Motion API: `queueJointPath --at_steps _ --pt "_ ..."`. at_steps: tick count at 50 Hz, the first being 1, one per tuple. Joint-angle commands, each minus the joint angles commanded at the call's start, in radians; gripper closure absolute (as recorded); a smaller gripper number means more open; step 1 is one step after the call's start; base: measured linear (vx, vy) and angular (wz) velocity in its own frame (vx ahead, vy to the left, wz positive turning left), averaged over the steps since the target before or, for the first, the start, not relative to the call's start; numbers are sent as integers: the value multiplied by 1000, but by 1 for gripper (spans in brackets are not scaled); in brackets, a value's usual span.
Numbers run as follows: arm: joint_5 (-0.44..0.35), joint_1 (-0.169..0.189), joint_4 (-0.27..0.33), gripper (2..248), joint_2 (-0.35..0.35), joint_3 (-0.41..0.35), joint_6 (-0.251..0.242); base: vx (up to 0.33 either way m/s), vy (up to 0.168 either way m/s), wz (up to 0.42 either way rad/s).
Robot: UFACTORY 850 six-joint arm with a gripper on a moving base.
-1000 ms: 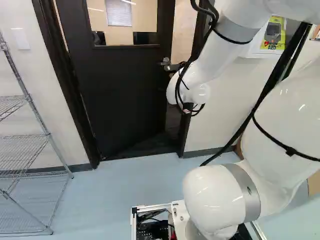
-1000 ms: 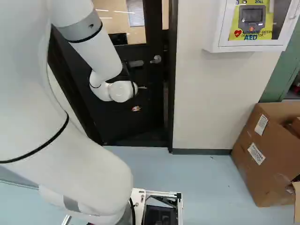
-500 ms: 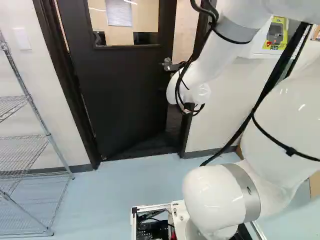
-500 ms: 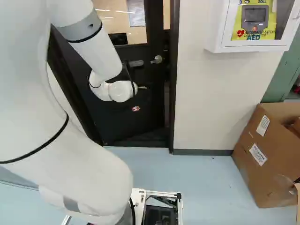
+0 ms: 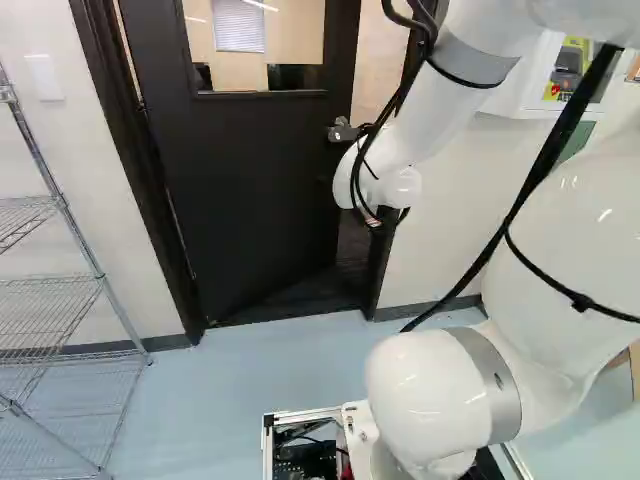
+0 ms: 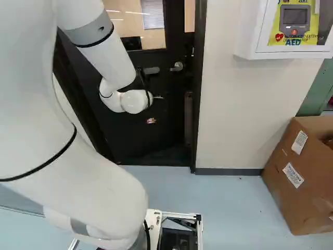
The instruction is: Open the door and move inside
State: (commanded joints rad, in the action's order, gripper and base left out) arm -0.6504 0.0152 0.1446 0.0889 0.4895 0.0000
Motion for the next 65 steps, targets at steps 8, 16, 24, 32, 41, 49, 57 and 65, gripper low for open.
queueJointPath --at_steps 8,16,24,32,41,49,57,65 --pt "0 0 0 3 0 0 0 67 76 -14" --pt "0 0 0 3 0 0 0 76 78 -14" --pt "0 0 0 3 0 0 0 89 71 -14" --pt "0 0 0 3 0 0 0 100 53 -9" --pt "0 0 0 3 0 0 0 94 48 -13" --pt "0 0 0 3 0 0 0 96 44 -13" --pt "0 0 0 3 0 0 0 98 52 -12" --pt "0 0 0 3 0 0 0 101 47 -16"
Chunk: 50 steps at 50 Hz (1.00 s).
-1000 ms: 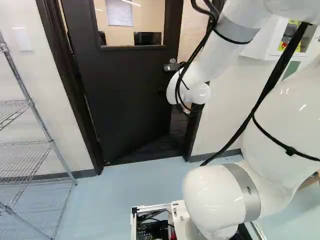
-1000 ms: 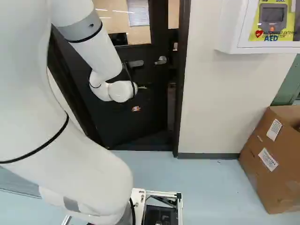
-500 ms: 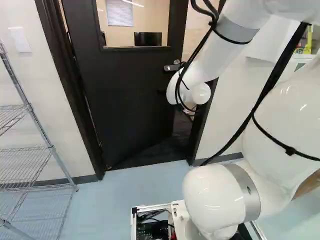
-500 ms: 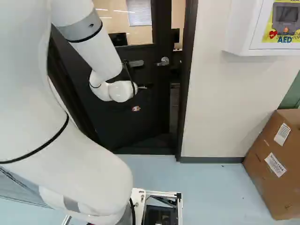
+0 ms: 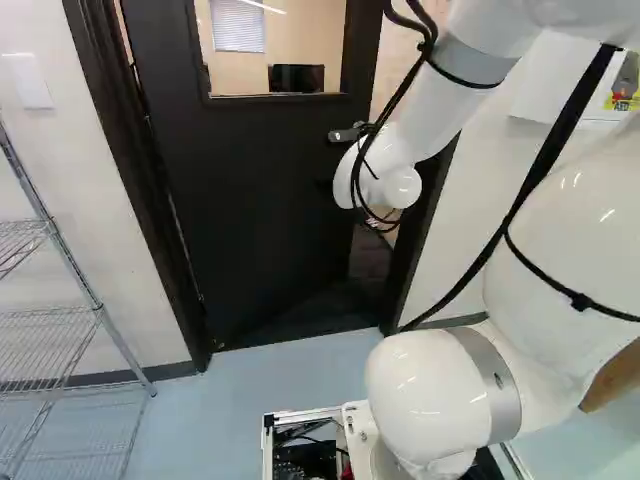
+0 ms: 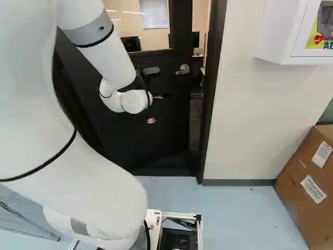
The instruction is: Open the door and move inside
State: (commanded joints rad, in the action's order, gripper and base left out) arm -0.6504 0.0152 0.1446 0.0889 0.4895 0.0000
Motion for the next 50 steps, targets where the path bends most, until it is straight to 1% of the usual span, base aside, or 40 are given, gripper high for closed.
queueJointPath --at_steps 50 --pt "0 0 0 3 0 0 0 101 46 -13"
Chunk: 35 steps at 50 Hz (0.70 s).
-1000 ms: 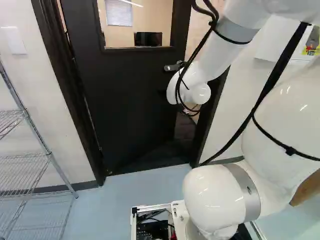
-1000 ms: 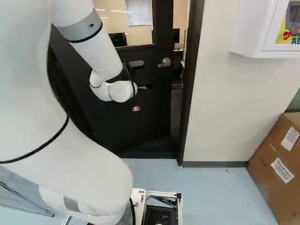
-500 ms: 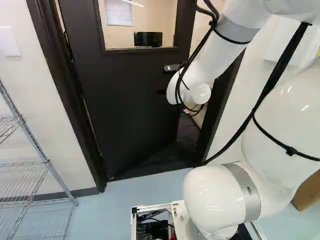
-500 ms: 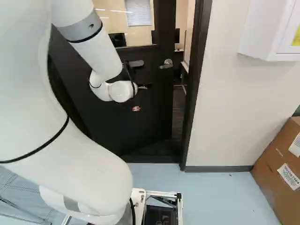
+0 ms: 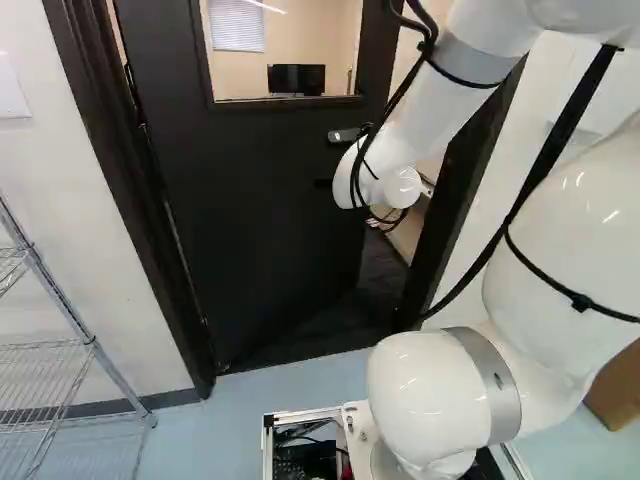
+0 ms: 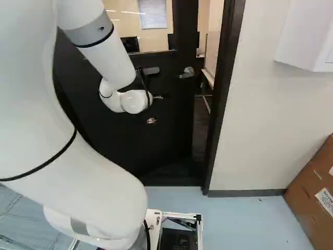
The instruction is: Open the door and move inside
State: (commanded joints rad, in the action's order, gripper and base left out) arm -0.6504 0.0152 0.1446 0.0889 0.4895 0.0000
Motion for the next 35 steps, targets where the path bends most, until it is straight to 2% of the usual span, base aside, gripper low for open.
queueJointPath --at_steps 35 --pt "0 0 0 3 0 0 0 102 46 -12"
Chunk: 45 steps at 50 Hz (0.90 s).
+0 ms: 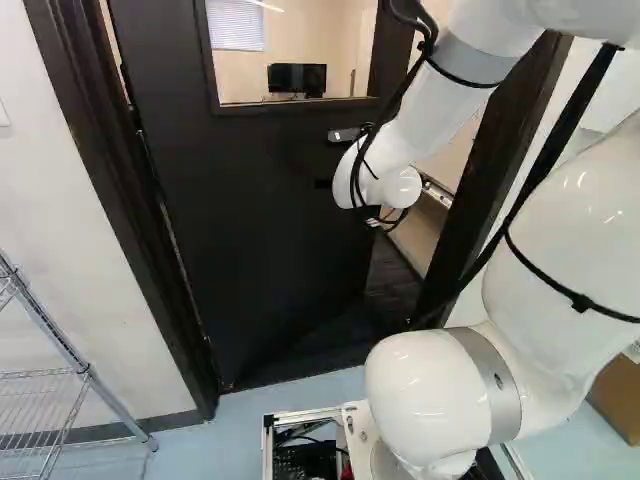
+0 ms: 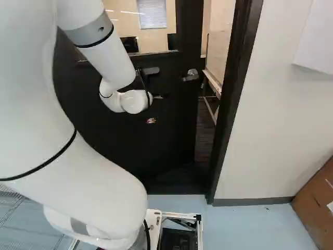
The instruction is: Open the door and move inside
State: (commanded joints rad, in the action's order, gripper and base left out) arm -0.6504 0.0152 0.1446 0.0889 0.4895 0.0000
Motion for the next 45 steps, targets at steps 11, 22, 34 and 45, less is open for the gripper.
queueJointPath --at_steps 11,22,34,45 --pt "0 -4 0 3 -8 8 0 33 20 -4" --pt "0 -5 -1 3 -9 9 0 -4 -2 2" --pt "0 -9 -28 3 -15 14 0 0 0 0" --pt "0 -17 -67 3 -24 23 0 0 0 0"
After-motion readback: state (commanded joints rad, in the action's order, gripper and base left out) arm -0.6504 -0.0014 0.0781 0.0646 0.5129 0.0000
